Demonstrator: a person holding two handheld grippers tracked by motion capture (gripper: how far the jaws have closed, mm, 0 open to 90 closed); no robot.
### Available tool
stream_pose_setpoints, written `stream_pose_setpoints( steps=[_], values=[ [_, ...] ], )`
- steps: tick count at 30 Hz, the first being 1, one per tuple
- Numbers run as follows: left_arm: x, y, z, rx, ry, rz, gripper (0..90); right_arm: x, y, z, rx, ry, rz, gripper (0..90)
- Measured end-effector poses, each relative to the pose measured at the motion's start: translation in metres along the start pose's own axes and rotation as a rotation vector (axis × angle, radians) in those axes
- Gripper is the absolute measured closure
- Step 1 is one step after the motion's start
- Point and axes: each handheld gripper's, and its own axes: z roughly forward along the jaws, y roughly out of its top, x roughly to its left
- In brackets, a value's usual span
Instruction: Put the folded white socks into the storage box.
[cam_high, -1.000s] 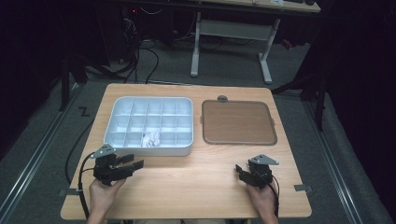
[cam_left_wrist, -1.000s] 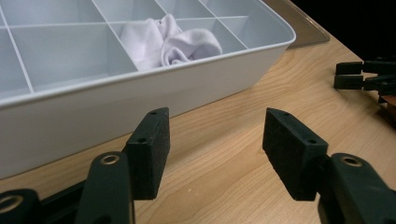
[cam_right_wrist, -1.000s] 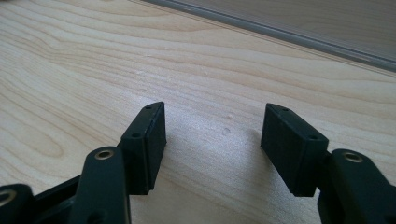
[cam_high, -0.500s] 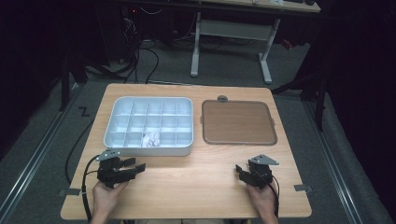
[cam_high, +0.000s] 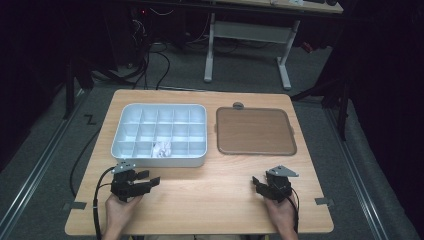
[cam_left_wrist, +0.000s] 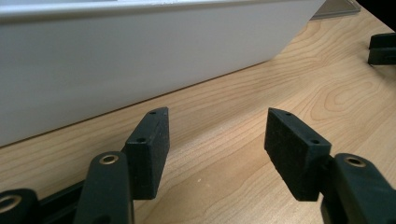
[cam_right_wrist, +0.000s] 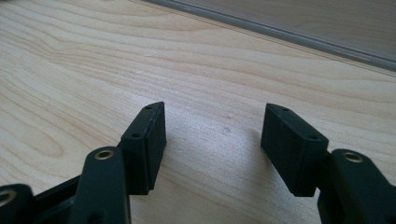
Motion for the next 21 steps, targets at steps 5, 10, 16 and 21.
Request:
stream_pose_setpoints(
  steps=[5,10,16,21],
  values=[
    [0.001,-0.004,0.003,0.004,0.015,0.013,40.8,0.0,0.0,0.0,0.0,0.0,0.0,40.8],
    [0.002,-0.007,0.006,0.0,0.027,0.033,40.6,0.0,0.0,0.0,0.0,0.0,0.0,40.8],
    [0.003,-0.009,0.01,-0.003,0.043,0.058,40.2,0.0,0.0,0.0,0.0,0.0,0.0,40.8],
    [0.002,-0.011,0.013,-0.007,0.053,0.071,39.6,0.0,0.0,0.0,0.0,-0.001,0.0,40.8]
  ],
)
